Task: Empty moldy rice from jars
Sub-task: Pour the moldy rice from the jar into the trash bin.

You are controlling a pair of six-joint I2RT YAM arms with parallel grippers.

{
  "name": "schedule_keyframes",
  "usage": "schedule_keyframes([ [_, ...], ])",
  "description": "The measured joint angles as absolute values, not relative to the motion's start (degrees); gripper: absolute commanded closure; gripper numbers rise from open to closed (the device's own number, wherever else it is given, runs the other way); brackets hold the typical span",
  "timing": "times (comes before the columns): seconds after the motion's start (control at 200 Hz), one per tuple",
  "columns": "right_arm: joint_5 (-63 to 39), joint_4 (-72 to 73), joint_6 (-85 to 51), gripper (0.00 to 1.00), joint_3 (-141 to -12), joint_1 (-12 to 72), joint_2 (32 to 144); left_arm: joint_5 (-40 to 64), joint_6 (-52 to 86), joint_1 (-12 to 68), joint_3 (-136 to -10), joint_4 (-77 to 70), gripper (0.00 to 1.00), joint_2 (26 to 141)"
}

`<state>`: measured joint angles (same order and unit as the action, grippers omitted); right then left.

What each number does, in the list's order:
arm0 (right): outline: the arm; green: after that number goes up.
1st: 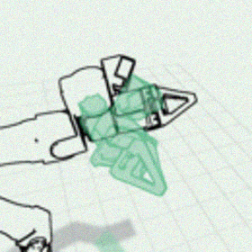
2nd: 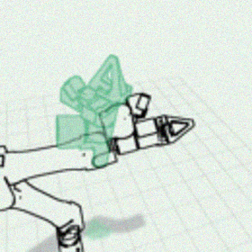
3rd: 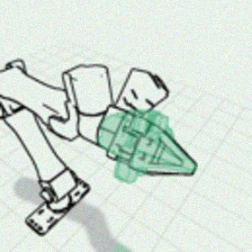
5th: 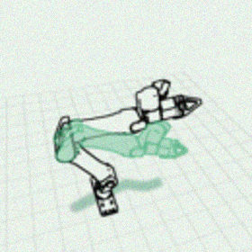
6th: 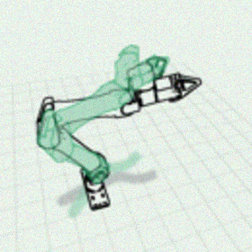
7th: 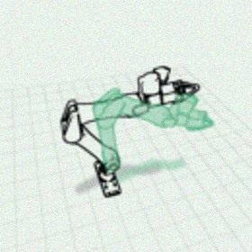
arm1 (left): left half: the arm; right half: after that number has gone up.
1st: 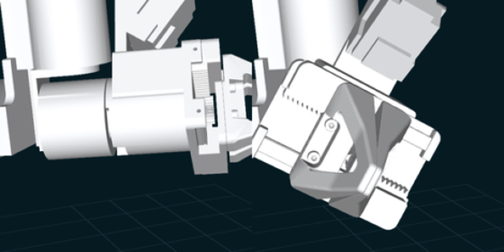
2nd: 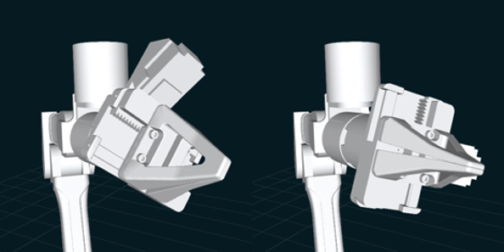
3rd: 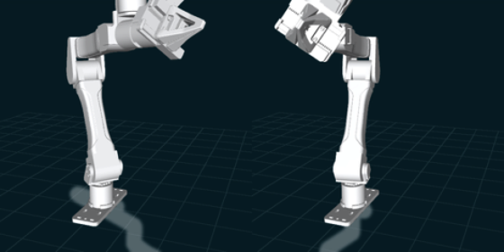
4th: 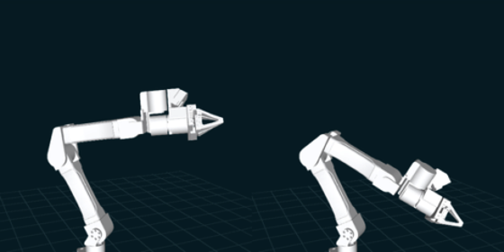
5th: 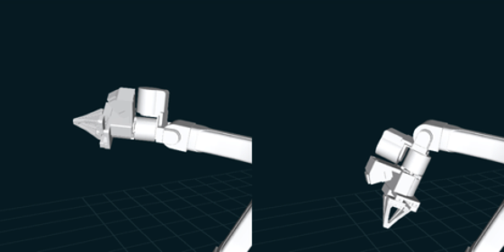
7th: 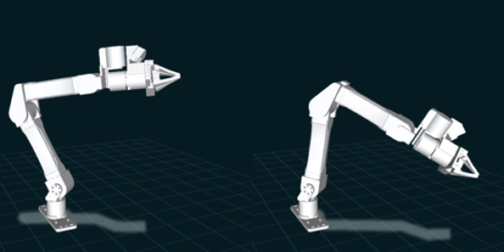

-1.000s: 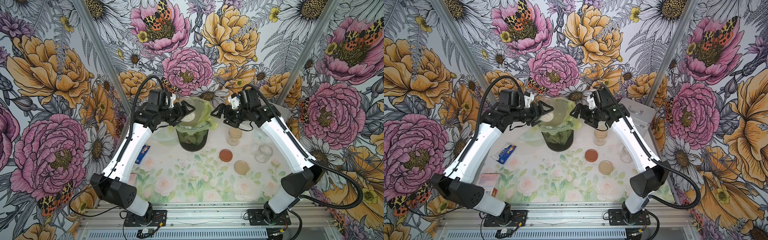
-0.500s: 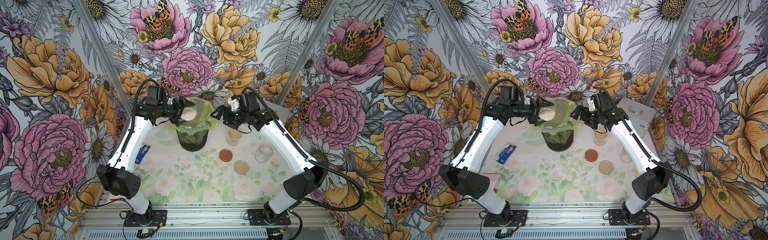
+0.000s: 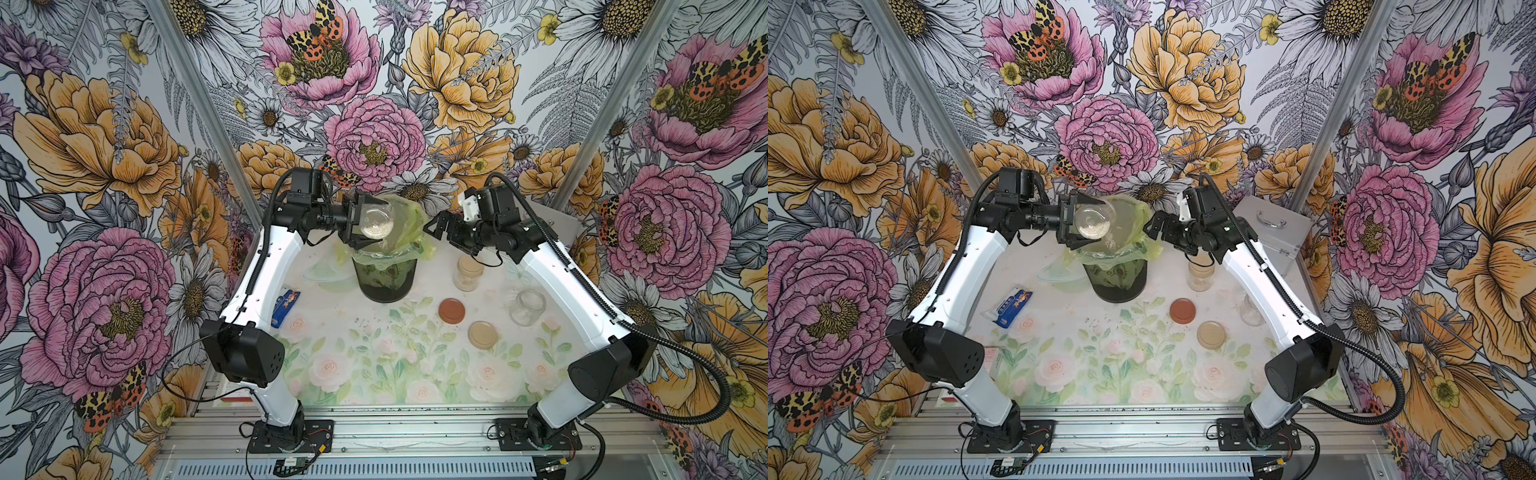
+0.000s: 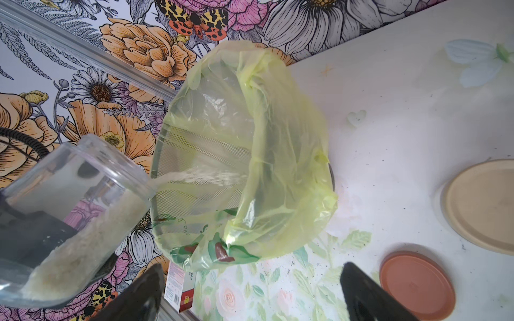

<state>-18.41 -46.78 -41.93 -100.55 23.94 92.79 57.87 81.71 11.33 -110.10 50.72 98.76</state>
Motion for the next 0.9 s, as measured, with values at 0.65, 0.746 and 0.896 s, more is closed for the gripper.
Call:
schedule_keyframes([
  [0.65, -11.5, -43.8, -28.3, 0.0, -99.0, 28.6, 92.7, 70.8, 95.5, 9.1, -122.7, 49.2, 1.0, 110.6],
  [0.746, -9.6, -42.7, -24.6, 0.0, -99.0, 29.3, 92.7, 71.5, 97.4, 8.8, -124.2, 49.3, 1.0, 111.9],
  [0.896, -7.2, -39.6, -19.3, 0.0, -98.2, 30.2, 91.9, 71.5, 99.7, 8.4, -126.3, 49.2, 1.0, 112.8],
])
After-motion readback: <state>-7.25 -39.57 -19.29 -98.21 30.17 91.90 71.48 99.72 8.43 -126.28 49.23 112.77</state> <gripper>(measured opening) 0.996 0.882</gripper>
